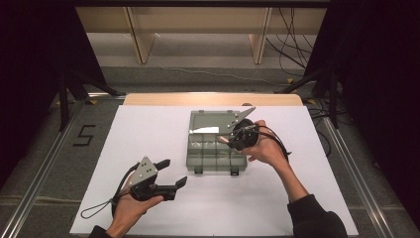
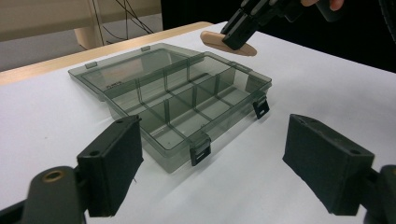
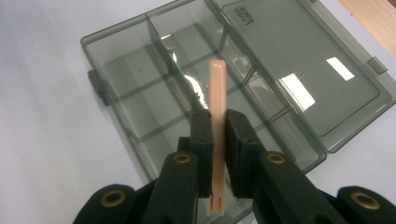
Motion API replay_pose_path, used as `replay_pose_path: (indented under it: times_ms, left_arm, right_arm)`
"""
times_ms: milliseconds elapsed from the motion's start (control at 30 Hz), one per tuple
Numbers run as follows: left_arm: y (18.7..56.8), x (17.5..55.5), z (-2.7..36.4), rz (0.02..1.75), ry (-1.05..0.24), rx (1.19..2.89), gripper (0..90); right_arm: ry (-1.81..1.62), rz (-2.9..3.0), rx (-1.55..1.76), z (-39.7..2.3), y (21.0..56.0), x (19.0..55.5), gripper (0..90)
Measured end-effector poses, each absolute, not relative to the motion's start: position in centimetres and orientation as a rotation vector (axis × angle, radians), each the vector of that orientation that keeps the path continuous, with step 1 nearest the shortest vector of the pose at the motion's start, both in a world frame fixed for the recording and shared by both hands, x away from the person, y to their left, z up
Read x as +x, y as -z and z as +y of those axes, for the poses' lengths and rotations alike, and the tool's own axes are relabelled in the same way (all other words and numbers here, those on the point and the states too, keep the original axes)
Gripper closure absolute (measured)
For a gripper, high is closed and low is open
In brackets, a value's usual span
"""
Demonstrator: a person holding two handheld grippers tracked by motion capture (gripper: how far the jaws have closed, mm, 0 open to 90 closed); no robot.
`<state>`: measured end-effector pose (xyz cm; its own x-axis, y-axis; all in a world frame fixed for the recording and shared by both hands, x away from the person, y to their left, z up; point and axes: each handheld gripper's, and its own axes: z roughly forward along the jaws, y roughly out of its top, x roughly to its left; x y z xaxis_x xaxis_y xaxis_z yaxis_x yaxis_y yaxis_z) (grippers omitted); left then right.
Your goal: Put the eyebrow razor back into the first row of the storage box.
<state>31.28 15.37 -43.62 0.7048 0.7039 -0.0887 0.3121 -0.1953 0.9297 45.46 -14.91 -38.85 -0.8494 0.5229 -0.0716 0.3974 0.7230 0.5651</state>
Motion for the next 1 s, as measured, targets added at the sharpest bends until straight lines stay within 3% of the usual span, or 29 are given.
replay_pose_path:
  times_ms: [1000]
  left_arm:
    - [43.7,31.3,15.3,0.810,-0.426,1.777,18.8]
  right_arm:
    - [-0.794,2.704,0.731,-14.8,41.2,50.0,82.7]
